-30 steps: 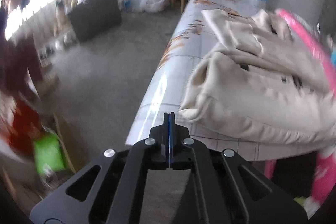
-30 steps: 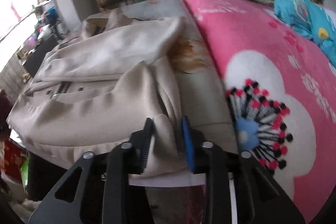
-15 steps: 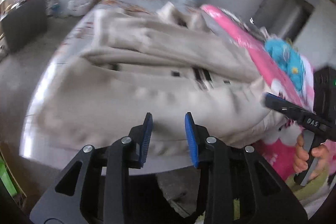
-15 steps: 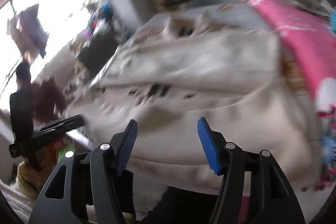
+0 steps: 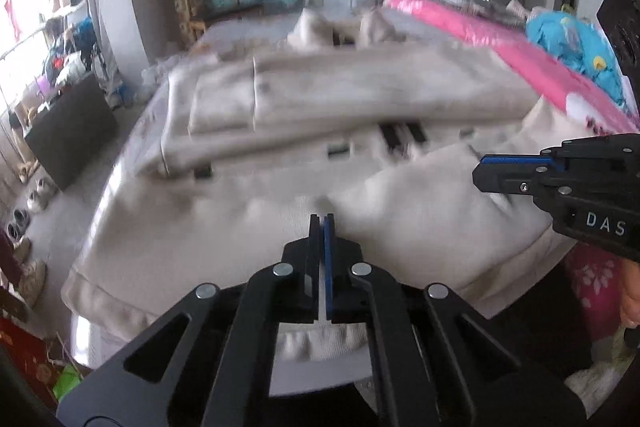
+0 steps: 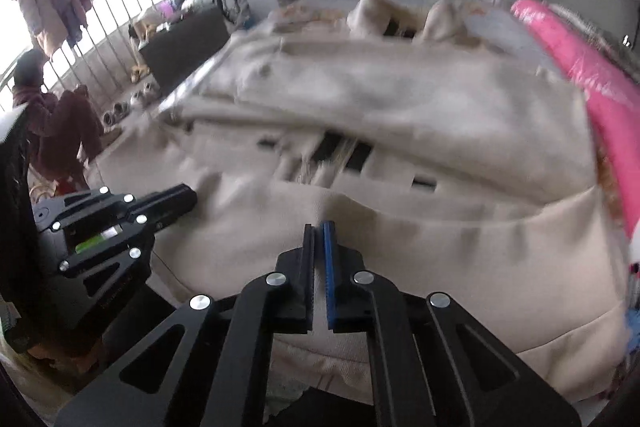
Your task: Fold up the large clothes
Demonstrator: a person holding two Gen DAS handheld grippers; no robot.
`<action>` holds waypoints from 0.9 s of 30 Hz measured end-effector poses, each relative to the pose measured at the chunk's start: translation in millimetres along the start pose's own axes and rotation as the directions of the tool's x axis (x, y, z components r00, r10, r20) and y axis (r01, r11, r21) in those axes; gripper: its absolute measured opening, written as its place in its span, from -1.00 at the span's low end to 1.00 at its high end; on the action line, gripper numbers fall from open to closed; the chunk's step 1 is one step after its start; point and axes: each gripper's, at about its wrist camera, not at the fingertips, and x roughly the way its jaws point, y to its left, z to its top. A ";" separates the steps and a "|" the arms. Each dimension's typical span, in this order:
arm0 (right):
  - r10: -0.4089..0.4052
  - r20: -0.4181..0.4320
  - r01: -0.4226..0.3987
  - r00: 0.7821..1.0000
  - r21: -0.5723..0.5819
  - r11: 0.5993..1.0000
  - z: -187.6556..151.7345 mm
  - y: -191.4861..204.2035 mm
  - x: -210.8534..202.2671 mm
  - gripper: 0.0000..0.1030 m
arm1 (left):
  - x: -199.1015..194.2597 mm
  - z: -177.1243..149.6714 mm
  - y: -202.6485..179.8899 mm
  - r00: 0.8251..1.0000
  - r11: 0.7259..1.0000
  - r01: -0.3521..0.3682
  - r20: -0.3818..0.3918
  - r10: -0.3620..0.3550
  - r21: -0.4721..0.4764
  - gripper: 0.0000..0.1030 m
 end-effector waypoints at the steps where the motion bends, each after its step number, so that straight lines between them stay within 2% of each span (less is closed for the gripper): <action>1: -0.009 0.038 0.009 0.999 0.008 1.000 6.4 -0.6 -8.6 -0.93 | -6.4 7.8 2.7 0.999 1.000 -0.005 0.039 0.005 0.000 -0.98; 4: -0.034 0.088 0.032 0.996 0.020 0.999 19.6 -5.2 -13.2 -0.93 | -7.2 26.8 9.6 0.996 1.000 0.008 0.093 -0.007 -0.017 -0.98; 6: -0.053 0.086 0.052 0.995 0.015 0.999 24.0 -6.1 -5.8 -0.93 | 5.7 32.7 9.7 0.996 1.000 0.004 0.086 -0.003 -0.015 -0.98; 10: -0.076 0.042 0.075 0.996 0.024 0.997 25.0 -14.5 24.4 -0.94 | 41.3 29.0 7.4 1.000 1.000 -0.008 0.015 0.008 -0.005 -0.98; 12: -0.080 0.023 0.079 0.997 0.038 0.996 24.6 -18.1 32.5 -0.99 | 42.0 28.4 8.1 1.000 1.000 0.004 0.006 -0.004 -0.013 -0.98; 15: -0.082 0.059 0.080 0.995 0.040 0.996 30.5 -18.2 21.6 -0.99 | 27.1 32.9 8.0 0.998 1.000 -0.006 0.059 0.006 0.004 -0.98; 18: -0.100 0.086 0.097 0.991 0.038 0.995 36.9 -19.4 19.7 -0.99 | 38.2 32.5 5.2 0.999 1.000 -0.018 0.031 0.017 0.022 -0.97; 20: -0.060 0.081 0.055 0.995 0.063 0.996 38.1 -25.7 21.8 -0.99 | 51.9 28.5 3.4 0.999 0.999 -0.026 -0.019 0.027 0.028 -0.97; 22: 0.026 0.063 -0.031 0.998 0.078 0.996 35.5 -29.7 18.0 -0.99 | 51.1 27.6 1.7 0.999 0.998 -0.036 -0.012 0.037 0.043 -0.97; 26: 0.104 0.016 -0.105 0.994 0.080 0.991 23.7 -29.7 11.0 -0.67 | 52.1 26.3 2.8 0.999 0.999 -0.034 -0.011 0.034 0.037 -0.97; 27: 0.128 -0.001 -0.127 0.992 0.081 0.989 19.8 -28.7 11.9 -0.66 | 52.4 26.2 3.0 0.999 0.999 -0.035 -0.011 0.035 0.036 -0.97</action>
